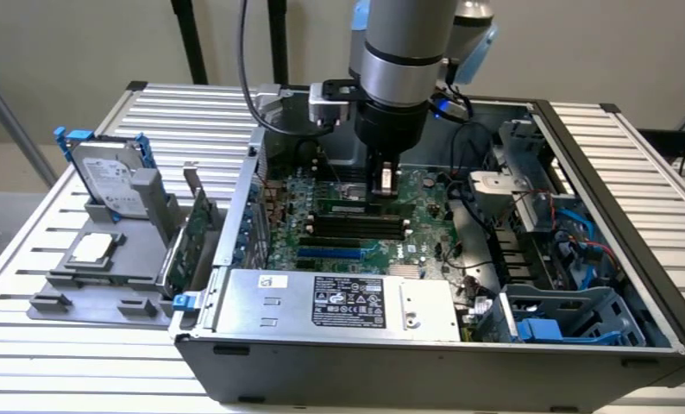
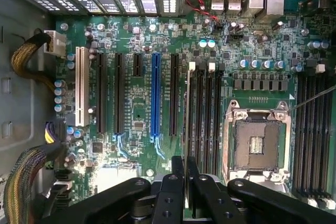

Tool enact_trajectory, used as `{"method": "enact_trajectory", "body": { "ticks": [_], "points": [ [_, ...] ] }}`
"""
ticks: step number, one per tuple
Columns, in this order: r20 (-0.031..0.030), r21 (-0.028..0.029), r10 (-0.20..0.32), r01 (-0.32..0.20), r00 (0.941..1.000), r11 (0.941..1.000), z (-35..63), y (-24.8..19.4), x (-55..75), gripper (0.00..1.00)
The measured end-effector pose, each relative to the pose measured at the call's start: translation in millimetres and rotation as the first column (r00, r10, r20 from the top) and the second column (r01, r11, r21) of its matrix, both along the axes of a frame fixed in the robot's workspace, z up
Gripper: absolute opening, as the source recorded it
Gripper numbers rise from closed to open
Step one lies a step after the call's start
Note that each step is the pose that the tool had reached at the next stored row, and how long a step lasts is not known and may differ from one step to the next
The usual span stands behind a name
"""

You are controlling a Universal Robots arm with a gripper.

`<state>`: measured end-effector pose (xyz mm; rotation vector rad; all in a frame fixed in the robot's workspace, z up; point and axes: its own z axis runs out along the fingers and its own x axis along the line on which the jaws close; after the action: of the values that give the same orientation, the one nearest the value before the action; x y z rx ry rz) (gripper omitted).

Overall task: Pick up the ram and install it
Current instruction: 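Insert the ram into the slot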

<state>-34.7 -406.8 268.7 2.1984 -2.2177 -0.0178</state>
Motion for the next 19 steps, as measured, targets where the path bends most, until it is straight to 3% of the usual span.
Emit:
{"method": "enact_trajectory", "body": {
  "ticks": [5,15,19],
  "points": [
    [0.0001,0.0001,0.0,0.0,1.0,1.0,-9.2,0.8,0.0,0.14],
    [0.0,0.0,0.0,0.0,1.0,1.0,-27.4,7.8,0.0,0.14],
    [0.0,0.0,0.0,0.0,1.0,1.0,-34.6,8.3,-0.7,0.14]
  ]
}}
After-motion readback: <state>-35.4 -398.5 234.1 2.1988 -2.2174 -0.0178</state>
